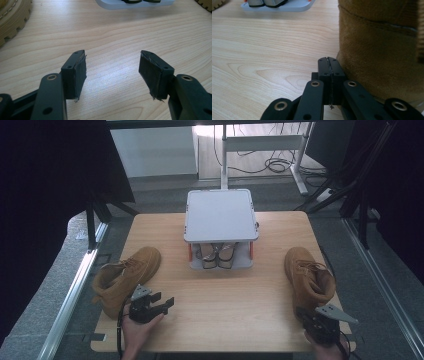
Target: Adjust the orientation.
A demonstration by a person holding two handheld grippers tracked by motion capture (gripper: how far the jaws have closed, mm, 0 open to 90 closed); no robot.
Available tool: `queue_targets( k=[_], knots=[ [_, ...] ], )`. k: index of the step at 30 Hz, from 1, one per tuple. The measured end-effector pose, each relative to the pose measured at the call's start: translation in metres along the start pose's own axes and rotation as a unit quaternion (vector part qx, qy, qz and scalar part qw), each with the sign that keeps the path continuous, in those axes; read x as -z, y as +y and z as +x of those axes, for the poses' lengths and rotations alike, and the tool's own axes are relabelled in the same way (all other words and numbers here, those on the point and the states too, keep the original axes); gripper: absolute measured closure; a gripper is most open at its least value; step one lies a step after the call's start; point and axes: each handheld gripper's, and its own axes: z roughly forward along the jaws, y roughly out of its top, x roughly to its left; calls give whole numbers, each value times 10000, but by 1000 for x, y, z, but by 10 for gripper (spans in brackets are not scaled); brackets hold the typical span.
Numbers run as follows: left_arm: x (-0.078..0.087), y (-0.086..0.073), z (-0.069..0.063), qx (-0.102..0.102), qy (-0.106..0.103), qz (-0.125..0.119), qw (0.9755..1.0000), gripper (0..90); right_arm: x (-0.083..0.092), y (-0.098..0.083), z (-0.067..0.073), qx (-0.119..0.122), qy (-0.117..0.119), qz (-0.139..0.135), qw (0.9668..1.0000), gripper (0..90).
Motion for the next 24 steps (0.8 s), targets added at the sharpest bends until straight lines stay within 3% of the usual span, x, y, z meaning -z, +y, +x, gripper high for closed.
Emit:
queue_targets(
  k=[15, 24],
  knots=[
    [1, 0, 3, 79, 10, -1, 10000, 389, 20, -9, -31, -307, -23, -130, 9994, 895],
    [1, 0, 5, 97, 9, 5, 10000, 390, 32, -13, -57, -454, -208, -293, 9983, 894]
  ],
)
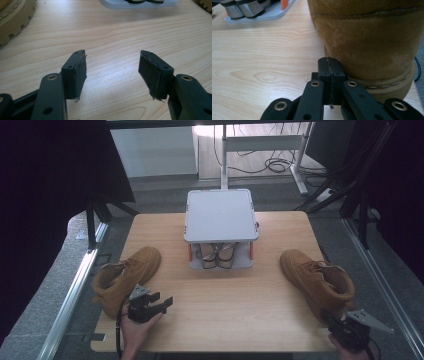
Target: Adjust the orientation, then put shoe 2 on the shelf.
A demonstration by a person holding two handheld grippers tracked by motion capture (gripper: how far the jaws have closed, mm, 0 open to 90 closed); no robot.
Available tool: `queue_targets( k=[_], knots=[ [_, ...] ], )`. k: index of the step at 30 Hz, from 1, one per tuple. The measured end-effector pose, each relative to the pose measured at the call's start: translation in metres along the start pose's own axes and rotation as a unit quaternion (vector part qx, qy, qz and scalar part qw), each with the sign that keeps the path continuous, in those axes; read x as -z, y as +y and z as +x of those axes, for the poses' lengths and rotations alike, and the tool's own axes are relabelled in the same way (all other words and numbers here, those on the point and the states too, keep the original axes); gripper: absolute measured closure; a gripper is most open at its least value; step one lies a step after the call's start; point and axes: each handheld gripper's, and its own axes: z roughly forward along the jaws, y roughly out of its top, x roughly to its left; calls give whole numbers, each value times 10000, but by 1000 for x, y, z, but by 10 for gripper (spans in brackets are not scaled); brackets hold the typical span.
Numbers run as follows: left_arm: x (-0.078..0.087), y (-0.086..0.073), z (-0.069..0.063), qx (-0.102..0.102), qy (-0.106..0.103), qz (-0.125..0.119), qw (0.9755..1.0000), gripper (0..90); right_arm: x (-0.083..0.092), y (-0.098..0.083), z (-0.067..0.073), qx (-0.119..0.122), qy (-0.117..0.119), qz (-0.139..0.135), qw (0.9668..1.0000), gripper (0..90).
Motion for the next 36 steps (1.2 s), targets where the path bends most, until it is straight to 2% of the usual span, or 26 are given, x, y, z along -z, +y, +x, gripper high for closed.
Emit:
queue_targets(
  k=[10, 13, 19, 27, 36],
  knots=[
    [1, 1, 2, 16, 5, -15, 10000, 390, 3, 0, -9, 5, -135, -48, 9999, 894],
    [1, 1, 2, 3, 0, -20, 10000, 389, 2, 0, -5, -24, -105, -52, 9999, 894],
    [2, 1, 2, 0, -3, -28, 10000, 388, -4, 3, 12, -3, 357, -136, 9993, 893],
    [1, 1, -1, -68, -55, -8, 10000, 388, -22, 7, 45, 264, 656, -81, 9975, 891],
    [9, 5, -6, -172, -7, -127, 9998, 389, -45, 13, 74, 410, 1035, 13, 9938, 882]
  ],
)
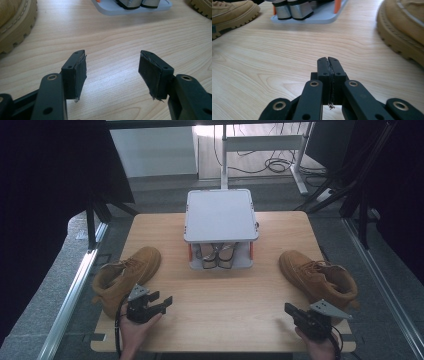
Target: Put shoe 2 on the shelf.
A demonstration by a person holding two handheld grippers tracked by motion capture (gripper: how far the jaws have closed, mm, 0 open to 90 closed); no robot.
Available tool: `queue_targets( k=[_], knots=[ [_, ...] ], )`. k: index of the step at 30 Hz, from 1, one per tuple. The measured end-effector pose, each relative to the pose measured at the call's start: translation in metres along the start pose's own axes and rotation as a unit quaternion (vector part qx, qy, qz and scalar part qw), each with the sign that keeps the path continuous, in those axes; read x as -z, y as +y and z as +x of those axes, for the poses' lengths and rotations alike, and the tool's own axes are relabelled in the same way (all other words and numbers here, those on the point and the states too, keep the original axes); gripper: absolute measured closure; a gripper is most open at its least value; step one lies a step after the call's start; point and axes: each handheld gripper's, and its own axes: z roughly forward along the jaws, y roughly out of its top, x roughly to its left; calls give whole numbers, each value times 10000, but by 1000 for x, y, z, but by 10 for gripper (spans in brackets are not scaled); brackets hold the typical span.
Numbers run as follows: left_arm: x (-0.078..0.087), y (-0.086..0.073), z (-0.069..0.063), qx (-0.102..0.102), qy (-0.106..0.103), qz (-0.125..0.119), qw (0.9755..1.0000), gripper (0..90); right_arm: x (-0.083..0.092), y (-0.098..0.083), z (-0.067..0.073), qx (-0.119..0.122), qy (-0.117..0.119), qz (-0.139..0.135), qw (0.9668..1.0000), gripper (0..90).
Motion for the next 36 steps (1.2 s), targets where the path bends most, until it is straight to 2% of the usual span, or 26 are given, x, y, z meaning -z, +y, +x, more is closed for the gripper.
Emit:
queue_targets(
  k=[5, 11, 14, 16, 21, 23, 29, 33, 36],
  knots=[
    [4, 4, -2, -89, -8, 45, 9999, 385, -16, 3, 10, 155, 186, 203, 9995, 882],
    [22, 10, 1, -120, 109, -106, 9998, 387, -34, 5, 17, 278, 401, 418, 9979, 858],
    [34, 14, 6, -36, 109, -176, 9998, 388, -40, 5, 19, 329, 475, 523, 9970, 800],
    [41, 17, 7, -25, 83, -187, 9998, 387, -42, 4, 20, 378, 616, 646, 9953, 738],
    [65, 29, 10, -103, 274, -380, 9988, 386, -42, 4, 22, 342, 641, 700, 9949, 634],
    [75, 34, 14, -102, 354, -488, 9981, 387, -43, 3, 22, 306, 641, 712, 9949, 593],
    [97, 46, 36, 65, 632, -730, 9953, 387, -45, 0, 25, 328, 577, 775, 9948, 552],
    [105, 51, 52, 217, 715, -822, 9938, 387, -47, -1, 26, 340, 553, 798, 9947, 543],
    [109, 54, 64, 344, 861, -910, 9915, 387, -47, -1, 26, 326, 553, 793, 9948, 541]
  ],
)
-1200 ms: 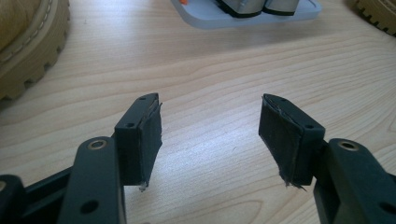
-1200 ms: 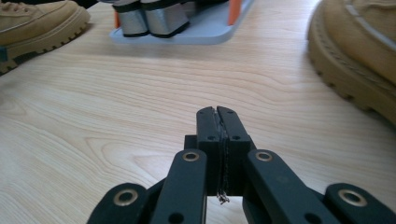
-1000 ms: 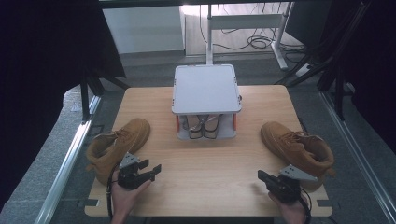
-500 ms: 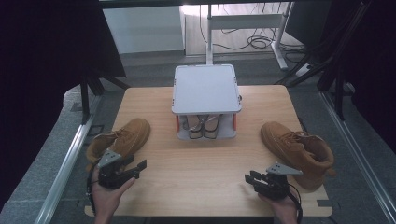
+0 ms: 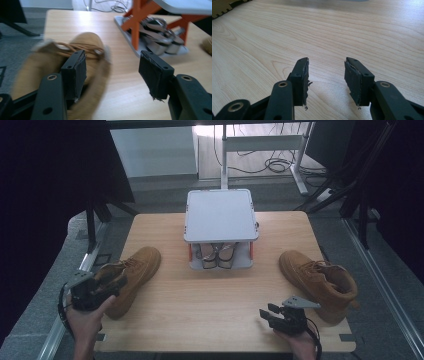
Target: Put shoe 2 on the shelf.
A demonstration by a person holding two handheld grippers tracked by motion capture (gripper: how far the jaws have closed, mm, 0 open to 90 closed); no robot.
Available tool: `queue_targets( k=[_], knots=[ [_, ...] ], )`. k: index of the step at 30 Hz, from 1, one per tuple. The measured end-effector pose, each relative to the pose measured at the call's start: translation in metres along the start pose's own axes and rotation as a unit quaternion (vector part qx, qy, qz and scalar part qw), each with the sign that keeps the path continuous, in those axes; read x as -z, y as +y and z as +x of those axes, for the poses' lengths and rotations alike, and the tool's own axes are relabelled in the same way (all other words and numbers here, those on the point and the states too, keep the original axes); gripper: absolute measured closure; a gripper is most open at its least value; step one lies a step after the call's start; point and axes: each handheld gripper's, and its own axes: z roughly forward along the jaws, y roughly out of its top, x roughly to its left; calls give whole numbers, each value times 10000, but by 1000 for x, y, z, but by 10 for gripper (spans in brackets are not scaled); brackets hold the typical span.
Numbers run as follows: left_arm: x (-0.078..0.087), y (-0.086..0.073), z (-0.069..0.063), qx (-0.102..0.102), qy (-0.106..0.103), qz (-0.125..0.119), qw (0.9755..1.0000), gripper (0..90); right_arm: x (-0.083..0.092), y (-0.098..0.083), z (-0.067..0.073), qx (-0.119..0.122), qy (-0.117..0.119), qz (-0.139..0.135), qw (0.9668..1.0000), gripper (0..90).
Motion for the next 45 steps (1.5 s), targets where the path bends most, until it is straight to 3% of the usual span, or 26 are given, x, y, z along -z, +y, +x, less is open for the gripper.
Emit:
queue_targets(
  k=[3, 6, 10, 21, 35, 41, 45],
  knots=[
    [2, 4, 11, 91, 133, -159, 9997, 398, 0, 0, 0, -10, -8, -2, 10000, 541],
    [0, 9, 24, 204, 261, -163, 9993, 400, 0, 0, 0, -11, -16, -4, 10000, 541],
    [-4, 12, 38, 268, 372, -48, 9989, 401, 0, -1, -1, -17, -39, 3, 10000, 539],
    [-21, 11, 65, 320, 417, 313, 9981, 404, -2, -2, -1, -20, -83, 40, 10000, 536],
    [-40, 14, 72, 269, 233, 873, 9955, 458, -1, -3, -2, -21, -143, 3, 9999, 536],
    [-45, 20, 74, 235, 91, 1213, 9923, 515, -1, -3, -2, 2, -171, -11, 9999, 536],
    [-52, 22, 72, 240, 169, 1308, 9910, 573, -1, -3, -2, 22, -188, -9, 9998, 536]
  ],
)
